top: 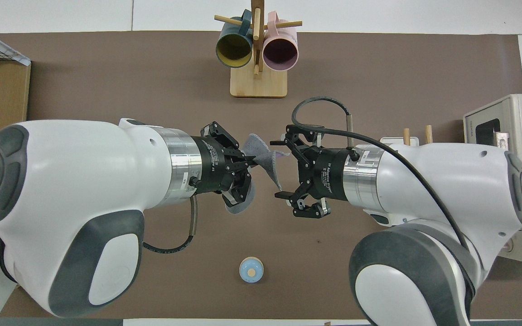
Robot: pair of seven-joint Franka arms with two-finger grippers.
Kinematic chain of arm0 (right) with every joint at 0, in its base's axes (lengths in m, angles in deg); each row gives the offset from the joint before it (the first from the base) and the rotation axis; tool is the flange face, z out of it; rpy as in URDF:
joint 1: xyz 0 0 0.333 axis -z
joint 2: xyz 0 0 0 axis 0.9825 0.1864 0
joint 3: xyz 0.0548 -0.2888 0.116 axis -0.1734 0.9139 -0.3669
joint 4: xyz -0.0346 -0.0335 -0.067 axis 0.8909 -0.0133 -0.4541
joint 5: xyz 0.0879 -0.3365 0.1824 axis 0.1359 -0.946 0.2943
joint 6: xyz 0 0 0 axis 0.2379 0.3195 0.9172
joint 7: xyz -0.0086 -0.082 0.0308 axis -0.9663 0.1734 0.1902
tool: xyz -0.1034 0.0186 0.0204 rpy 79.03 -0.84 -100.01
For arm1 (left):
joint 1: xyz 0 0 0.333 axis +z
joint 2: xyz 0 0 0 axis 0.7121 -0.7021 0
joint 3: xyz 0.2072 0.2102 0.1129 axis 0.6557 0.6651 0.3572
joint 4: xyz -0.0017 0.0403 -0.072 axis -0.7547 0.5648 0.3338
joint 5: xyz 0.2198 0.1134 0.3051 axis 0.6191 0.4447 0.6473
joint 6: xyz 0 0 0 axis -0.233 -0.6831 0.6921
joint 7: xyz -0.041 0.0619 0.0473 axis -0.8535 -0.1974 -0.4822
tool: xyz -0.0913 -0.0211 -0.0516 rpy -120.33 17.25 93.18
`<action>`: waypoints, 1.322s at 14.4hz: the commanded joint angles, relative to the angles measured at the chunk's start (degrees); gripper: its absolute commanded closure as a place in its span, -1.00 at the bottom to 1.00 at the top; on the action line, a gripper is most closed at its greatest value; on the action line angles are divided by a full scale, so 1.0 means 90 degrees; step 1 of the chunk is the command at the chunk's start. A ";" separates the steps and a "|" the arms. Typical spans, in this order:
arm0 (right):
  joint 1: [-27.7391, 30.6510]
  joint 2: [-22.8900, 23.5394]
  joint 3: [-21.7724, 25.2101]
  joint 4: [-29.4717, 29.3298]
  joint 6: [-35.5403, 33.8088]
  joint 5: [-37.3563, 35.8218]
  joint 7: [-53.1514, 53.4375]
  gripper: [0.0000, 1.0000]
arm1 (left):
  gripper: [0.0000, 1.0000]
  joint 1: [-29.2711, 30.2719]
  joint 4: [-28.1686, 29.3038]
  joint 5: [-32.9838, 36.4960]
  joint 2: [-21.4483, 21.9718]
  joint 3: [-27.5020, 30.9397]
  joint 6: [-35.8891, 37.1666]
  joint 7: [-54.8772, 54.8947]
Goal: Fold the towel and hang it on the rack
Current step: 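Grasp the towel corner with the right gripper from the left gripper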
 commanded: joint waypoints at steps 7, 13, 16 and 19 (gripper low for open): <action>-0.0095 0.0027 0.0014 0.0052 0.0021 0.0132 -0.0651 1.00 | 1.00 -0.0053 0.0224 0.0101 0.0206 0.0046 -0.0168 -0.0279; -0.0046 0.0027 0.0024 -0.0006 -0.0243 0.0132 -0.1218 1.00 | 1.00 -0.0053 0.0224 0.0101 0.0206 0.0046 -0.0168 -0.0318; -0.0037 0.0027 0.0033 -0.0026 -0.0496 0.0015 -0.1499 1.00 | 0.67 -0.0053 0.0244 0.0111 0.0206 0.0046 -0.0158 -0.0211; 0.0080 0.0027 0.0053 -0.0181 -0.1178 -0.0743 -0.2056 1.00 | -1.00 -0.0044 0.0244 0.0363 0.0206 0.0046 -0.0149 -0.0036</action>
